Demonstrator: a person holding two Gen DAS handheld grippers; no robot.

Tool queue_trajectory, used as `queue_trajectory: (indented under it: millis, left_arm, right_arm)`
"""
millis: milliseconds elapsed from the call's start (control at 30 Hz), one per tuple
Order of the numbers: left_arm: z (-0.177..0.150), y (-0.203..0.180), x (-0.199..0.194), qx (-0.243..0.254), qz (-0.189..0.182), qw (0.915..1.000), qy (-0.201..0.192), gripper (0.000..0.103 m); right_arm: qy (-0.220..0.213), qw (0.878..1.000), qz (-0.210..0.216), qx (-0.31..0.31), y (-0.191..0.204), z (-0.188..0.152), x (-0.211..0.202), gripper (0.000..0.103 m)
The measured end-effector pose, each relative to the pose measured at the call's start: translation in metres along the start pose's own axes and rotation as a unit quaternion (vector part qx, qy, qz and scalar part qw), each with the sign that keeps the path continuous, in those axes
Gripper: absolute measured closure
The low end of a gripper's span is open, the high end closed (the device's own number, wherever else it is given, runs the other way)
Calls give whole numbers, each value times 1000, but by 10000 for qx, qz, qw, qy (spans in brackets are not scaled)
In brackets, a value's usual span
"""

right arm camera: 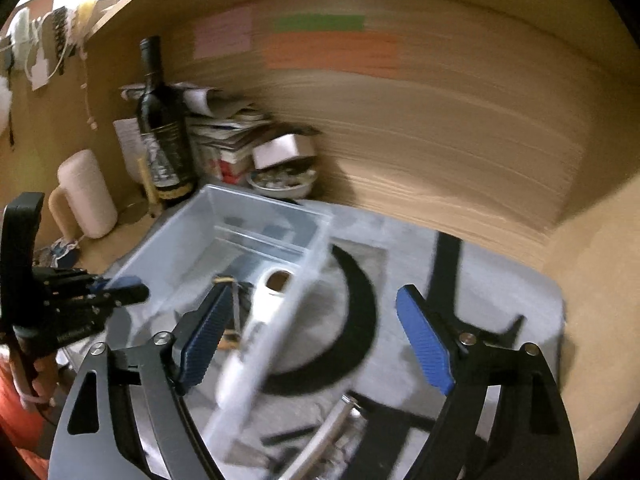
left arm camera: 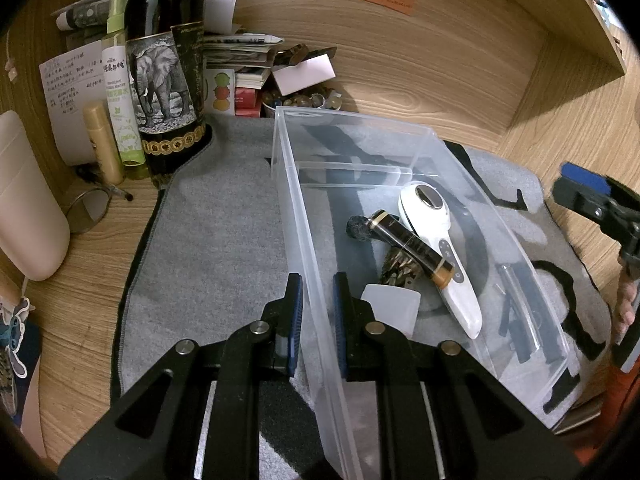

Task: Organize rigid objects
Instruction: 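Grasp the silver metal flashlight with the right gripper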

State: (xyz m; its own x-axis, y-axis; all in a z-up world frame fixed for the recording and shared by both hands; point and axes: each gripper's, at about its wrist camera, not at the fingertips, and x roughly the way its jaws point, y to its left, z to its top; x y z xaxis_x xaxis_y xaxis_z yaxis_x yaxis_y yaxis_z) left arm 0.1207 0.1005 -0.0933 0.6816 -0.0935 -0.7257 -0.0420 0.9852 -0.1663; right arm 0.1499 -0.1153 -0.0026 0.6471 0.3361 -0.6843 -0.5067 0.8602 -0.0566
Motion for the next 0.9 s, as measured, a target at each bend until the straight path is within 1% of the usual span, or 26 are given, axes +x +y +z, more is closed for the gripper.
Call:
queue_trajectory:
  millis: [100, 267, 367, 500, 533, 567, 600, 667, 767, 800, 833, 900]
  left_arm:
    - [-1, 0, 0, 12, -5, 10000, -9, 90]
    - [-1, 1, 0, 8, -19, 10000, -18, 90]
    - [-1, 1, 0, 11, -18, 10000, -17, 90]
    - [-1, 1, 0, 8, -16, 10000, -15, 90]
    - [-1, 1, 0, 9, -16, 10000, -16, 90]
    - [-1, 1, 0, 7, -17, 10000, -16, 90]
    - [-1, 0, 0, 7, -15, 10000, -19, 90]
    - [-1, 1, 0, 6, -15, 10000, -19, 90]
    - [-1, 1, 0, -2, -25, 10000, -16, 90]
    - [-1, 0, 0, -5, -28, 10000, -15, 90]
    - [-1, 0, -1, -6, -30, 10000, -14, 90]
    - [-1, 0, -1, 2, -20, 10000, -16, 90]
  right_arm:
    - [58, 9995, -266, 178, -15, -14, -10, 21]
    - [338, 9974, -491, 416, -29, -43, -10, 21]
    - [539, 9954, -481, 628, -34, -62, -4, 21]
    - [865, 9908, -223, 1013, -38, -84, 9, 22]
    - [891, 9904, -185, 1040, -37, -86, 11, 25]
    - [926, 9898, -108, 1074, -34, -89, 14, 34]
    - [948, 9896, -38, 1078, -33, -89, 16, 39]
    - [1046, 9887, 192, 1058, -27, -91, 21, 58]
    - [1156, 9883, 343, 937, -18, -93, 27, 70]
    - [1194, 9883, 361, 879, -15, -94, 29, 71]
    - [1165, 9897, 292, 778, -12, -94, 30, 71]
    - [1134, 9913, 191, 638, -9, -95, 30, 75]
